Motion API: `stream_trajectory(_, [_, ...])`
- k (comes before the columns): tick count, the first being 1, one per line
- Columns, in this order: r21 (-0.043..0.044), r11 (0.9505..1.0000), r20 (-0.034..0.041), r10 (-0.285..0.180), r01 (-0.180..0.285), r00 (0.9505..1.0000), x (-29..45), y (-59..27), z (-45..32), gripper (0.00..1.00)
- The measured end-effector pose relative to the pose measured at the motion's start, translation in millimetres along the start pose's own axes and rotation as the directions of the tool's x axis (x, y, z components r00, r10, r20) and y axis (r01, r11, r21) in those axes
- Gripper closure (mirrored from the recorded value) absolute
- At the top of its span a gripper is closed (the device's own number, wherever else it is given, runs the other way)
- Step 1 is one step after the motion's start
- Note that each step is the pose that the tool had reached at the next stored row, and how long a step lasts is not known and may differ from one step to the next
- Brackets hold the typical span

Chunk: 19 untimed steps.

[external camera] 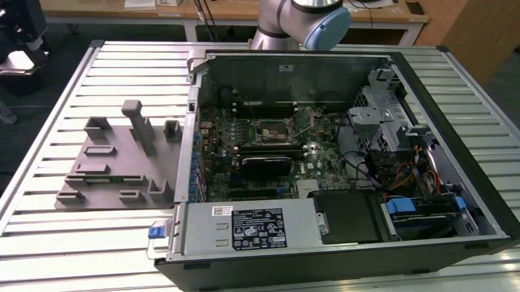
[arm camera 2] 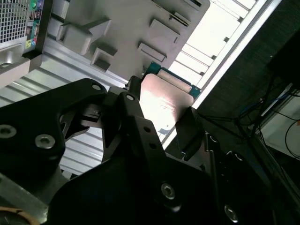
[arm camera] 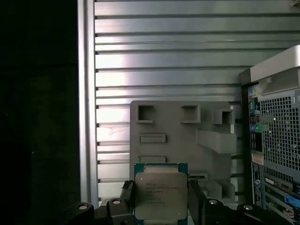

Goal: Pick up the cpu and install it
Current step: 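Pick up the cpu and move it towards the insertion slot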

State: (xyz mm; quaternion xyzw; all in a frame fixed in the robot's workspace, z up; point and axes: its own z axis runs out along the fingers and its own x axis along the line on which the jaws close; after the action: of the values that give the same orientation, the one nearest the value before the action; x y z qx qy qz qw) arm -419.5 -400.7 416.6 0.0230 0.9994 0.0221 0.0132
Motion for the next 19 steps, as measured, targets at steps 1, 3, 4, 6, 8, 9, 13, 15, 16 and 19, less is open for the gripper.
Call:
stream_trajectory(1, [0.0,1.0,0.0001,0.0,0.0,1.0,0.0,0.0,-1.4,0.46])
stream_trajectory(3, [-0.0002,1.0,0.0003,0.0,0.0,1.0,0.0,0.1,-1.7,0.46])
stream_trajectory(4, [-0.0002,1.0,0.0004,0.0,0.0,1.0,0.0,0.1,-1.7,0.46])
stream_trajectory(6, [-0.0001,1.0,0.0001,0.0,0.0,1.0,-0.1,0.1,-2.1,0.46])
stream_trajectory(8, [0.0,1.0,-0.0001,0.0,0.0,1.0,-0.5,0.2,-2.3,0.46])
stream_trajectory(9, [0.0001,1.0,-0.0002,0.0,0.0,1.0,-1.1,0.2,-2.3,0.46])
stream_trajectory(13, [0.0,1.0,0.0001,0.0,0.0,1.0,-9.0,0.5,-1.9,0.46])
stream_trajectory(15, [0.0,1.0,0.0,0.0,0.0,1.0,-12.4,0.6,-1.8,0.46])
stream_trajectory(16, [0.0,1.0,0.0,0.0,0.0,1.0,-13.8,0.7,-1.8,0.46])
stream_trajectory(19, [-0.0001,1.0,0.0001,0.0,0.0,1.0,-25.1,1.3,-1.4,0.46])
